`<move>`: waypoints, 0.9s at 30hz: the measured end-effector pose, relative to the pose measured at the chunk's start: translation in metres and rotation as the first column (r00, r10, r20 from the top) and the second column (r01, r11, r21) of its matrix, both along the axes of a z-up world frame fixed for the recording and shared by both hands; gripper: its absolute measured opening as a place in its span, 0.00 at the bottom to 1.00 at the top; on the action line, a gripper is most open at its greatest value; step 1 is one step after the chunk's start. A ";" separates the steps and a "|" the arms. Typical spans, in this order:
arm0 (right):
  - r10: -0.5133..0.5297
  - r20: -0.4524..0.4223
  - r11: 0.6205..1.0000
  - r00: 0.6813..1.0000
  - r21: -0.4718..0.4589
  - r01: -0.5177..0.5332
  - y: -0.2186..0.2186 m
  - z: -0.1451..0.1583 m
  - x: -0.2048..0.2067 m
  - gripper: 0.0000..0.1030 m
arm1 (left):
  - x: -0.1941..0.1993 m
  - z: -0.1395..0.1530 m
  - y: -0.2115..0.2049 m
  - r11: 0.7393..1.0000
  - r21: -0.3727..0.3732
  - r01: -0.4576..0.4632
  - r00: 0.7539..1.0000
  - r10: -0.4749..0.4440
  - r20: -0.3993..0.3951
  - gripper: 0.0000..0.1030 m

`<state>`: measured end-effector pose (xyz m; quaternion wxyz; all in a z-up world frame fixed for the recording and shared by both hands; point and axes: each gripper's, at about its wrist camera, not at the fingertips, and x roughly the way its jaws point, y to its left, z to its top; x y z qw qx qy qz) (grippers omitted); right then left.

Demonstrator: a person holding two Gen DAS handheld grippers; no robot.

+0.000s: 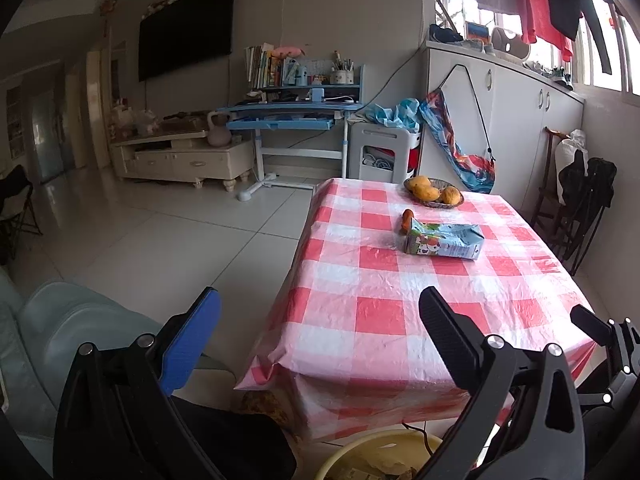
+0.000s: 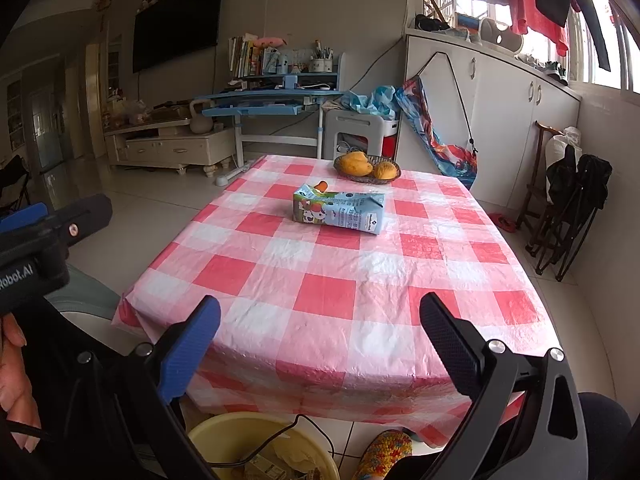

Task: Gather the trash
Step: 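Grasp small orange sweet potato with left tool while right tool grasps blue milk carton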

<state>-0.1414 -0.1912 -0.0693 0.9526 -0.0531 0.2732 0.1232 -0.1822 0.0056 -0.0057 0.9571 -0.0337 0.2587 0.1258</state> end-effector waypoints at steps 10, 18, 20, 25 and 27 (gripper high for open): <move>0.010 -0.004 1.000 1.000 0.011 -0.010 0.004 0.000 0.003 0.93 | 0.002 -0.003 0.004 1.000 0.011 -0.018 1.000 0.018 -0.010 0.93; 0.044 0.012 0.999 0.999 0.031 -0.044 0.006 0.017 0.019 0.93 | 0.007 -0.004 0.015 0.999 -0.021 -0.046 0.999 0.045 -0.020 0.93; 0.058 0.014 0.998 0.998 0.027 -0.058 0.007 0.023 0.029 0.93 | 0.009 -0.004 0.018 0.998 -0.042 -0.047 0.999 0.046 -0.020 0.93; 0.104 -0.027 0.994 0.994 -0.020 -0.105 0.013 0.029 0.072 0.93 | 0.016 -0.003 0.026 0.995 -0.084 -0.060 0.998 0.059 -0.023 0.93; 0.108 -0.065 0.993 0.992 -0.045 -0.111 0.016 0.023 0.097 0.93 | 0.020 -0.001 0.028 0.994 -0.092 -0.066 0.998 0.064 -0.022 0.93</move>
